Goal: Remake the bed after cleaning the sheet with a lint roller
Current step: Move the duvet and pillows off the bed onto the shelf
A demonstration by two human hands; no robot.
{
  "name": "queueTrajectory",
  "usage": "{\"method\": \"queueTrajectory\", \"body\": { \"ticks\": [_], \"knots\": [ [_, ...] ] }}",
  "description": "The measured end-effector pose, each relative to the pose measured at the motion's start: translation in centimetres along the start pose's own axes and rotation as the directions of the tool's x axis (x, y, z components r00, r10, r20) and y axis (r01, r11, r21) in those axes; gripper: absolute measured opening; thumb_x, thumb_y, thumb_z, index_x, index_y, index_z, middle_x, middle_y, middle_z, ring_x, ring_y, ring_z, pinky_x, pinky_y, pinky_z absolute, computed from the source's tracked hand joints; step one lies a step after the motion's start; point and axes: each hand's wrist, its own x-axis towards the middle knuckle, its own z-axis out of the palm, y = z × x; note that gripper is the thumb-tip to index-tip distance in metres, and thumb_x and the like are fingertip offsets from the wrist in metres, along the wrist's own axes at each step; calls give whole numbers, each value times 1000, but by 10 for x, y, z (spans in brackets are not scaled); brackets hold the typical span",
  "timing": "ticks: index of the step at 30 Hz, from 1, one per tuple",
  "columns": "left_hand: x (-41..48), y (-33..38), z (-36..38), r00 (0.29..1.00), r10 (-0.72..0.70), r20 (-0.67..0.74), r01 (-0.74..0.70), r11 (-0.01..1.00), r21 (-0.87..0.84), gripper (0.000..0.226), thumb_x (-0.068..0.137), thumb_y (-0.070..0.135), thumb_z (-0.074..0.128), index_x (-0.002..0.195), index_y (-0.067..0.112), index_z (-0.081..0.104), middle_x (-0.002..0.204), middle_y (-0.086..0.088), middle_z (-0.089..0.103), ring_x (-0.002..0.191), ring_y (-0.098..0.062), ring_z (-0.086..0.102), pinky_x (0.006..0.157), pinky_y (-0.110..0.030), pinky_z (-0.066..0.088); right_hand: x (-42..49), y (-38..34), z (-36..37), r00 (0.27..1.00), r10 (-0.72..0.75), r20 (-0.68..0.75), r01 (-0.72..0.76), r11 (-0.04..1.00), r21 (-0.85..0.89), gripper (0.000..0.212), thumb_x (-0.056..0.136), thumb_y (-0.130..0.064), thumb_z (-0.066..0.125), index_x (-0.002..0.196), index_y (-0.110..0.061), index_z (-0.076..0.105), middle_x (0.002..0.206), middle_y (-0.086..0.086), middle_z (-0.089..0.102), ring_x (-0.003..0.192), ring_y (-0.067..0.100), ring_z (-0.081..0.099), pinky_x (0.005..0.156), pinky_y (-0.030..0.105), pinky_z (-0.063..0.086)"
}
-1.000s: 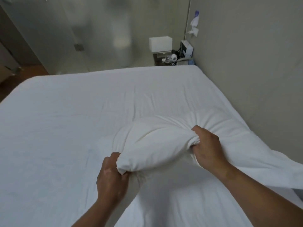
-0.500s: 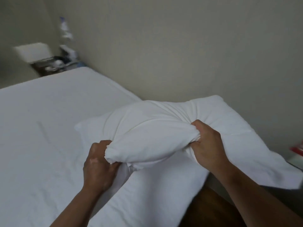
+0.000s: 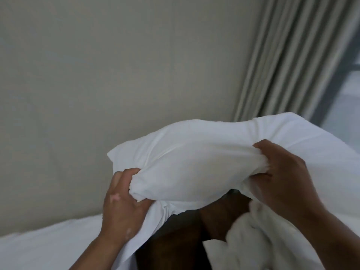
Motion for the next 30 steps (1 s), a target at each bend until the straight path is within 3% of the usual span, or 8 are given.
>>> {"method": "queueTrajectory", "body": {
  "ticks": [4,10,14,18,23,25,27,30],
  "knots": [
    [32,79,98,971,212,112,-206,976,-68,56,65,24,92,112,18,62,104,-1,58,92,-23,58,71,-30,41,-21,65,-91,982,98,-163,-121,984,-133,36,64,2,71,82,-25,56,70,-6,58,65,15,54,58,26,41],
    [52,198,226,845,513,153,-476,850,-225,53,76,57,61,109,16,61,103,-2,57,92,-26,54,71,-36,46,-76,136,-198,932,159,-325,-260,918,-298,26,69,-11,72,85,-22,56,72,-5,56,65,20,53,56,30,40],
    [65,273,285,824,533,191,-442,816,-372,53,61,67,64,100,35,52,98,12,47,83,-19,56,67,-35,44,-102,178,-235,902,193,-386,-337,873,-351,32,72,-12,76,91,-25,54,79,-5,55,71,20,54,58,28,33],
    [96,296,345,747,548,377,-421,828,-370,64,54,70,67,109,39,55,105,13,45,90,-22,57,72,-36,44,-103,222,-222,889,335,-313,-426,855,-296,37,78,-26,76,103,-30,49,90,-6,54,85,22,55,68,28,32],
    [134,266,406,578,493,650,-432,861,-269,95,47,33,95,130,45,50,127,3,45,120,-25,51,97,-36,45,-115,237,-237,876,448,-176,-482,816,-320,66,74,-52,76,131,-35,47,110,-10,49,97,8,51,91,25,41],
    [142,260,415,501,490,714,-369,867,-336,107,47,20,96,137,50,45,137,6,40,126,-17,46,100,-32,46,-126,238,-268,859,472,-200,-500,683,-533,78,66,-79,60,134,-45,43,128,-13,46,114,9,47,102,33,40],
    [148,262,419,423,511,748,-303,858,-415,119,46,16,96,145,50,39,145,13,35,131,-12,42,99,-31,49,-133,245,-294,756,632,-172,-550,469,-691,102,52,-99,37,144,-57,24,154,-12,28,142,15,26,115,44,26],
    [162,267,427,341,565,752,-405,810,-425,134,40,32,98,150,52,26,152,18,30,137,-6,36,107,-28,40,-132,272,-299,618,782,-82,-614,414,-672,119,40,-108,33,144,-65,-6,165,-12,-1,152,16,-3,120,55,13]
  ]
}}
